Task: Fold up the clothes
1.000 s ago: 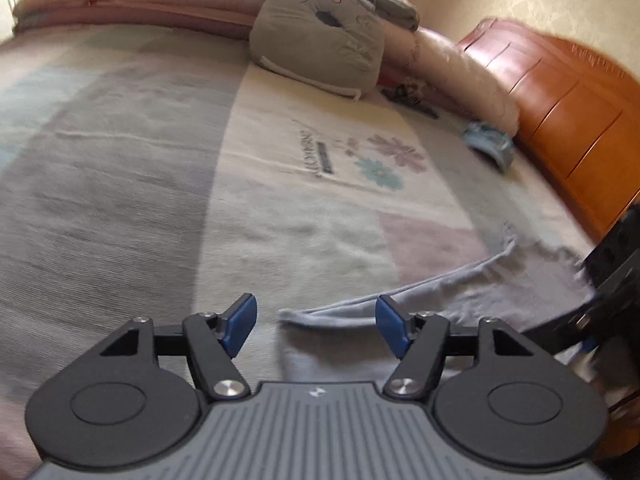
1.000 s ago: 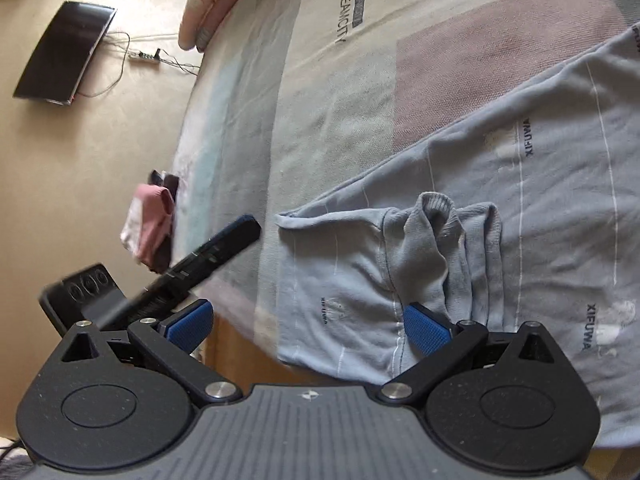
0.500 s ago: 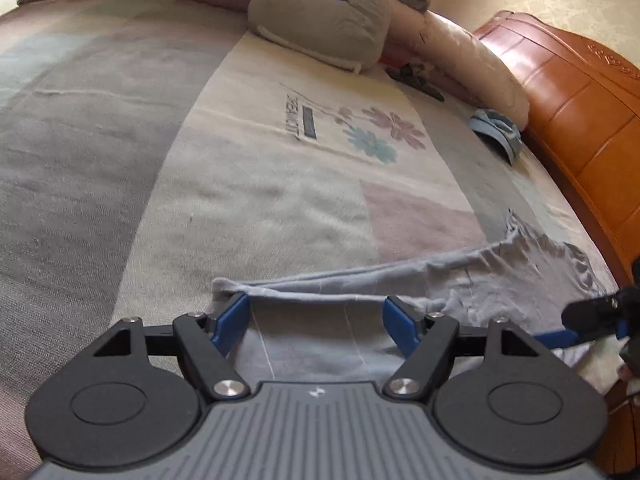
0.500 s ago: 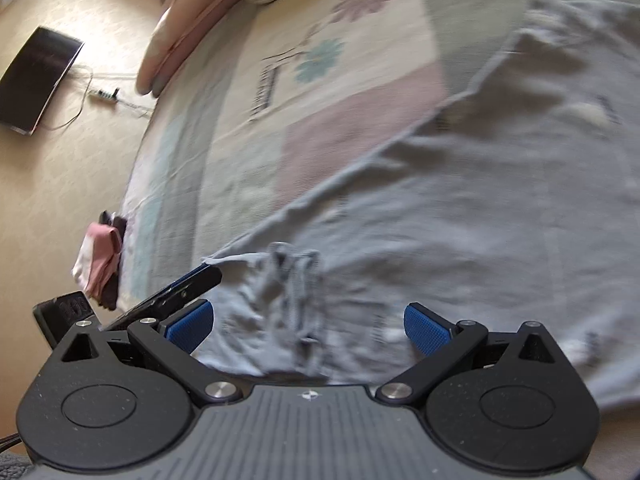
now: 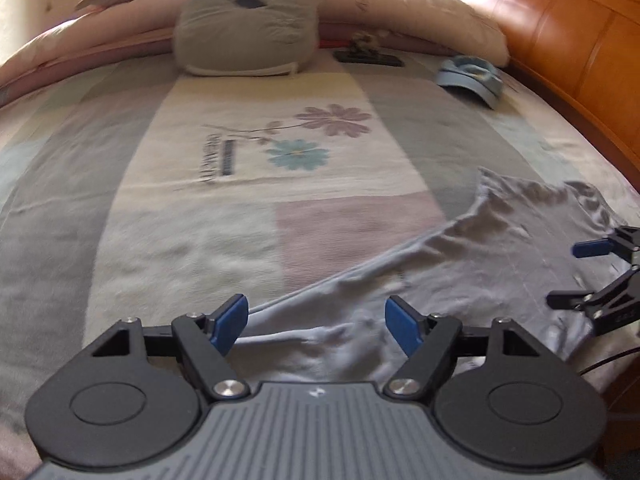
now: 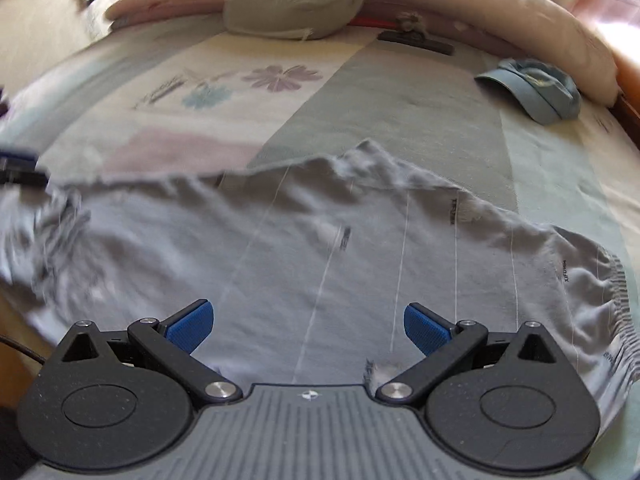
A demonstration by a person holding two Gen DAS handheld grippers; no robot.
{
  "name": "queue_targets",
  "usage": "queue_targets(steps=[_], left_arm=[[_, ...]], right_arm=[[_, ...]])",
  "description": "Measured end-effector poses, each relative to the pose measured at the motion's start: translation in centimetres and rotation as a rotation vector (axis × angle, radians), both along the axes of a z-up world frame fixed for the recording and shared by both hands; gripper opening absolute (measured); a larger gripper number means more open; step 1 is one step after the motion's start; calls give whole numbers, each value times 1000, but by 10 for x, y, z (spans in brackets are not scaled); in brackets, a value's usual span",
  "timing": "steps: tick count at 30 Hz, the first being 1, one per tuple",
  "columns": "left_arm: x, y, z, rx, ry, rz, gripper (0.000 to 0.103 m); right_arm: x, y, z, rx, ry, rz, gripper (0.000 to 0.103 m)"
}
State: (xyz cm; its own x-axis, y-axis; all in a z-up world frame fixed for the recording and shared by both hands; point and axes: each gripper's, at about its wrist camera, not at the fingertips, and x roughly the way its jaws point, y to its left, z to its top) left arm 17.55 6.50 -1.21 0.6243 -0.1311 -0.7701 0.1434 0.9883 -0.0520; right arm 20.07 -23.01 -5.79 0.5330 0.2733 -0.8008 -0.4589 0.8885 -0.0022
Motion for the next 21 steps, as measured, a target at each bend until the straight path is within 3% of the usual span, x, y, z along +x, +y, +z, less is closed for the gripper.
queue_targets(steps=[3, 7, 10, 13, 17, 21], left_arm=[[7, -23, 0, 7, 18, -38, 76], [18, -49, -3, 19, 37, -79, 76], [27, -66, -7, 6, 57, -98, 76], [29, -83, -6, 5, 47, -143, 76], [30, -98, -6, -15, 52, -201, 77], [34, -110, -10, -17, 72, -239, 77]], right_arm=[[-11, -3, -16, -15, -21, 31, 103], [-22, -18, -28, 106, -106, -28, 103], [-28, -14, -30, 102, -158, -30, 103], [-22, -24, -23, 126, -113, 10, 103], [-23, -68, 4, 250, -130, -124, 103], [-21, -117, -4, 224, -109, -320, 103]])
